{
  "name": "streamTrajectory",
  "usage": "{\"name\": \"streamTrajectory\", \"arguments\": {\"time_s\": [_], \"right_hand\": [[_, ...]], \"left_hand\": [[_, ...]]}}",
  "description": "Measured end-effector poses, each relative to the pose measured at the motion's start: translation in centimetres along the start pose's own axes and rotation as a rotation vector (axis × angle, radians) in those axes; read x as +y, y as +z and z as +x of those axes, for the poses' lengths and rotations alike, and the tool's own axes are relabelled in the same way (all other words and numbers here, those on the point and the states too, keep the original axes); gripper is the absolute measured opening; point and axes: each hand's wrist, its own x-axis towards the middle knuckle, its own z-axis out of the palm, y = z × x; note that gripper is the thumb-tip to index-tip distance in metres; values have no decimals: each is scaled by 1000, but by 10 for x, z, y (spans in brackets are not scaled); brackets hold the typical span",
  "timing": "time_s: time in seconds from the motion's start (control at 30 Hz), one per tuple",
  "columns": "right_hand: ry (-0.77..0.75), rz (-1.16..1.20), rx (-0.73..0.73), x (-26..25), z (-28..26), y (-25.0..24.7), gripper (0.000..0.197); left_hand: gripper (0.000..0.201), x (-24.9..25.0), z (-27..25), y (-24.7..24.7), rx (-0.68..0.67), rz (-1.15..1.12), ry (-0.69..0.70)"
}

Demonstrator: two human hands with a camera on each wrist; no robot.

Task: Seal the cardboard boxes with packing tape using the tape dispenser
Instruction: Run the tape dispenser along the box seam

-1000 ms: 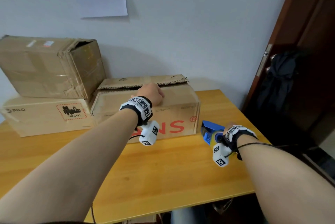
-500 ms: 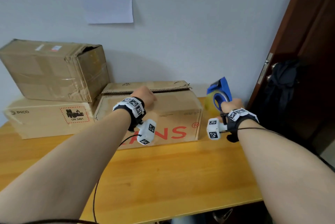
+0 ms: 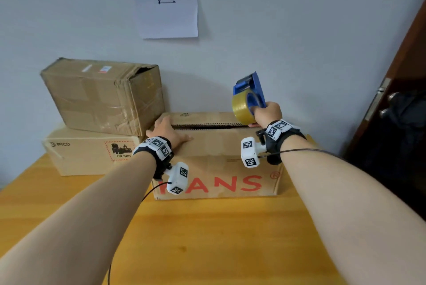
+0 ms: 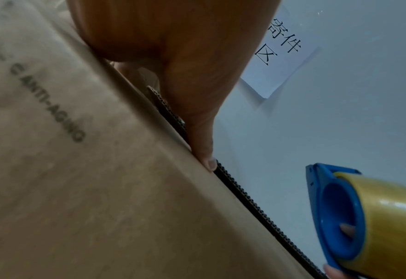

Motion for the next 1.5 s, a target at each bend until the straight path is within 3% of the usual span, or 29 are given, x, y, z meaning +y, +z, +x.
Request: {"name": "streamTrajectory", "arguments": {"time_s": [0.2, 0.5, 0.67, 0.8, 1.1, 1.2, 1.3, 1.4, 1.5], "right_hand": [[93, -100, -4, 11, 12, 16, 15], [80, -289, 4, 14, 17, 10, 17], [104, -413, -40, 13, 11, -13, 27], [107, -483, -41, 14, -4, -34, 20], [135, -499, -61, 21, -36, -78, 16], [85, -455, -44, 18, -46, -86, 30], [-100, -394, 22, 5, -53, -83, 21], [-313, -336, 29, -15, -61, -75, 18], [-454, -308, 11, -31, -65, -64, 16]], "left_hand": [[103, 1, 7, -6, -98, -34, -17], [95, 6, -2, -15, -160, -44, -42], [79, 17, -26, -20, -172, 31, -15], [77, 24, -55, -19, -179, 74, 8], [42, 43, -107, -30, -285, 181, 92], [43, 55, -114, -48, -316, 61, 101], [45, 68, -114, -69, -246, -14, 148], [39, 75, -108, -79, -194, -236, 202], [31, 74, -107, -79, -267, -467, 188]]}}
